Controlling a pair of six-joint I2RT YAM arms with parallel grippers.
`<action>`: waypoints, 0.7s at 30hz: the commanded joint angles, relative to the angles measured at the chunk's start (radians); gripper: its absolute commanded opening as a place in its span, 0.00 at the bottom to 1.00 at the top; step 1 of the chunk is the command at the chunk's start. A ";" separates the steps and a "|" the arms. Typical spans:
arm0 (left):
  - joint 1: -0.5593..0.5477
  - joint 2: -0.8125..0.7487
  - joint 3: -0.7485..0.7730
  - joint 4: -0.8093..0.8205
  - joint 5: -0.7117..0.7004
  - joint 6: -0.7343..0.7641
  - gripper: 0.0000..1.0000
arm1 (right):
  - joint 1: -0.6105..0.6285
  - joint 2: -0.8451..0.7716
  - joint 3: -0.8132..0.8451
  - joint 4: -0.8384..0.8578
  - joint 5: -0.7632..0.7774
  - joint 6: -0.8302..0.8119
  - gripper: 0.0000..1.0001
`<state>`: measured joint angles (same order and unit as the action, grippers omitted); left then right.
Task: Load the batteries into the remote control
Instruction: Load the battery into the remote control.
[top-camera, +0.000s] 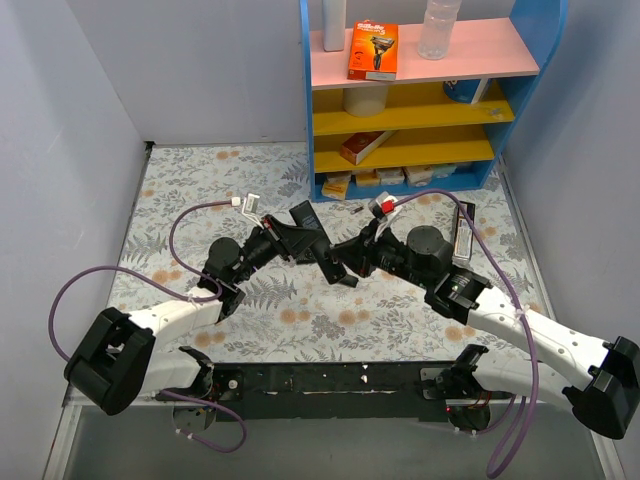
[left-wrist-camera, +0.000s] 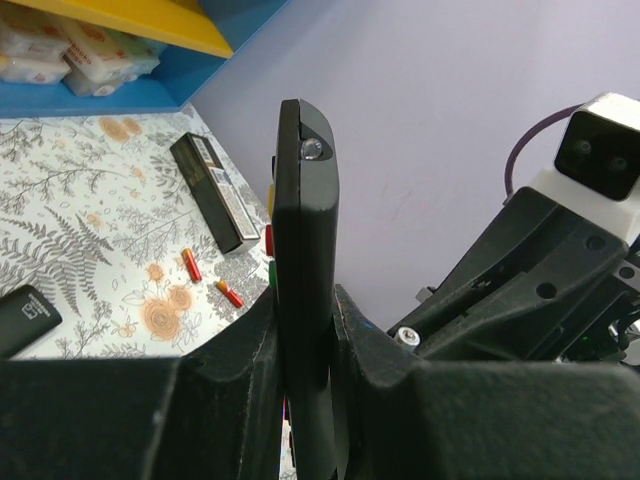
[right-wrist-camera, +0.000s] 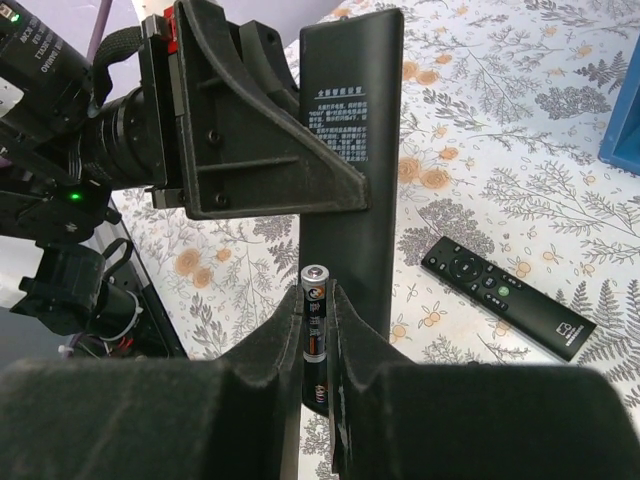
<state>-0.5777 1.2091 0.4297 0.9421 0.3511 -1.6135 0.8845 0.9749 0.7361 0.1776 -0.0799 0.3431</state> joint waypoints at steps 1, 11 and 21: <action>0.004 0.001 0.052 0.060 -0.018 -0.006 0.00 | 0.016 -0.008 -0.012 0.072 0.020 0.000 0.01; 0.004 0.001 0.055 0.086 -0.020 -0.028 0.00 | 0.042 0.005 -0.021 0.066 0.063 -0.030 0.01; 0.004 -0.016 0.052 0.096 -0.021 -0.036 0.00 | 0.062 0.030 -0.018 0.057 0.068 -0.042 0.01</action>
<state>-0.5774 1.2221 0.4503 0.9882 0.3447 -1.6428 0.9333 0.9951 0.7212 0.1936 -0.0288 0.3176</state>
